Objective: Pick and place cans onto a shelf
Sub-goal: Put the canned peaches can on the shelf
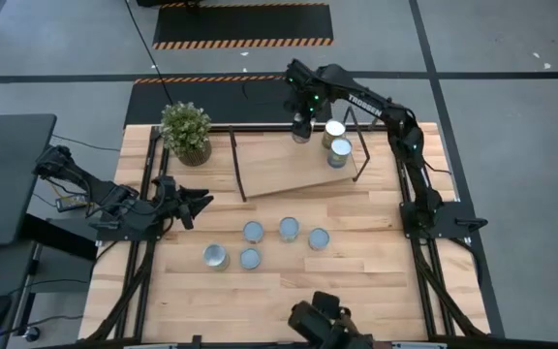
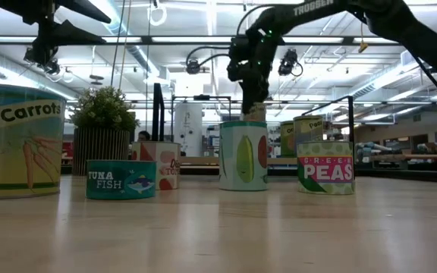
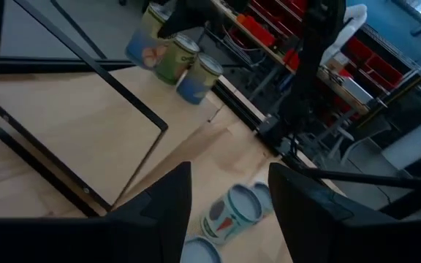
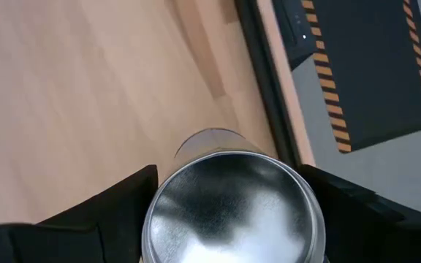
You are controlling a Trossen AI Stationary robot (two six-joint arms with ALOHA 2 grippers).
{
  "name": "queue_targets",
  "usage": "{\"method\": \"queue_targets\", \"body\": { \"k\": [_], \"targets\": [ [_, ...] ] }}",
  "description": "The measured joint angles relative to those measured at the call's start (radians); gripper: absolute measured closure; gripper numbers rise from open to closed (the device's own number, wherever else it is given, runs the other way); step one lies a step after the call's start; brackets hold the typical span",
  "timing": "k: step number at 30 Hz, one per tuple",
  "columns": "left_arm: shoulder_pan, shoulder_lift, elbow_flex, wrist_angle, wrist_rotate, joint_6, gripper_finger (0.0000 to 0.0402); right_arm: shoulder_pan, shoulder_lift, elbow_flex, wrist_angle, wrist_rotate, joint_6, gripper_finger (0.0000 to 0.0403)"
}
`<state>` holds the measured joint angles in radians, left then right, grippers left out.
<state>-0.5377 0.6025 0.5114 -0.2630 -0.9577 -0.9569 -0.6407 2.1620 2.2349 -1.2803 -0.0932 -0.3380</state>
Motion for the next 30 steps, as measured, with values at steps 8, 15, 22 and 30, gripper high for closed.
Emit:
{"method": "queue_targets", "body": {
  "k": [8,15,22,30],
  "targets": [
    [0.031,0.000,0.000,-0.006,0.010,0.001,0.0214,0.005,0.000,-0.115,0.033,-0.005,-0.025,0.0078],
    [0.030,0.000,0.000,-0.021,0.032,0.001,0.0214,0.013,0.000,-0.159,0.046,0.016,-0.024,0.0078],
    [0.030,0.000,0.000,-0.021,0.088,0.000,0.0214,0.013,0.000,-0.162,0.046,0.073,0.016,0.0075],
    [0.030,0.000,0.000,-0.021,0.090,0.000,0.0214,0.016,-0.001,-0.163,0.000,0.172,-0.006,0.0037]
  ]
}}
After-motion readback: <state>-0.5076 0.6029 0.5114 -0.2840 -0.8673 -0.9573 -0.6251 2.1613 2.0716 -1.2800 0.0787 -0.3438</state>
